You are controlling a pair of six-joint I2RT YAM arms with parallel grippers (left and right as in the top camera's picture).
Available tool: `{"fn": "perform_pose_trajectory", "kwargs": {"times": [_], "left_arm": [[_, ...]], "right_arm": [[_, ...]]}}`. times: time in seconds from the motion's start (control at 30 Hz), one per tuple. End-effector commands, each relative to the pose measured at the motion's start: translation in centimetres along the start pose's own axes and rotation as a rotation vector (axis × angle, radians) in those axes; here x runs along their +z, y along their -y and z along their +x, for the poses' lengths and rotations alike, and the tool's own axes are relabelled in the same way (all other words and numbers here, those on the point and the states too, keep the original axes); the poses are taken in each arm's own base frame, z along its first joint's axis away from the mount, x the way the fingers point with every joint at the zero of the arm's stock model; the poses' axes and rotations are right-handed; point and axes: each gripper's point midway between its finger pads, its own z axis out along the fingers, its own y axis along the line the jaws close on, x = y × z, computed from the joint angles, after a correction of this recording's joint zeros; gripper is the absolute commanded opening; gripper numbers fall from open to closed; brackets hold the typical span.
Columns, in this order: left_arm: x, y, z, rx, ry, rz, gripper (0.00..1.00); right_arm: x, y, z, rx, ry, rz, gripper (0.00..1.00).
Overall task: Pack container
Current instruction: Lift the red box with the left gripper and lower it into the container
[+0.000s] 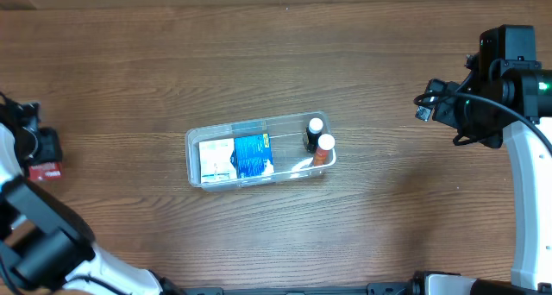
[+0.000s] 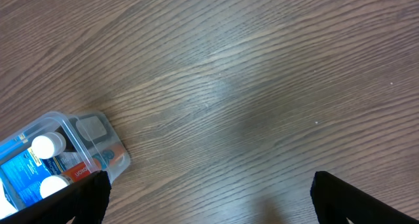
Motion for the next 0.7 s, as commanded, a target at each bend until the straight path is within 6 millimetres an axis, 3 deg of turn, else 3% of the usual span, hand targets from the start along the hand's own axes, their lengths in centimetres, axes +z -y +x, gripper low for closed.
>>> {"fn": "perform_pose_trajectory", "kwargs": {"times": [0.0,0.13,0.27,0.43,0.47,0.67], "left_arm": [[-5.8,2.8,-2.3,-0.068,0.157,0.029,0.52],[-10.3,7.1,-3.4,-0.013,0.246,0.047,0.50],[-13.8,12.9,-3.5,0.095,0.305,0.096,0.47],[-16.6,21.3,-0.8,0.228,0.282,0.191,0.45],[-17.1,24.1,0.7,0.255,0.244,0.226,0.44],[-18.5,31.4,4.5,0.253,0.165,0.332,0.46]], "right_arm": [[0.0,0.3,-0.2,-0.001,0.008,0.015,1.00],[0.0,0.4,-0.2,0.000,0.006,0.017,1.00],[0.0,0.4,0.0,-0.001,-0.002,0.020,1.00],[0.0,0.5,0.3,0.000,-0.014,0.024,1.00],[0.0,0.6,0.4,0.000,-0.017,0.025,1.00],[0.0,0.6,0.4,0.000,-0.017,0.025,1.00]]}}
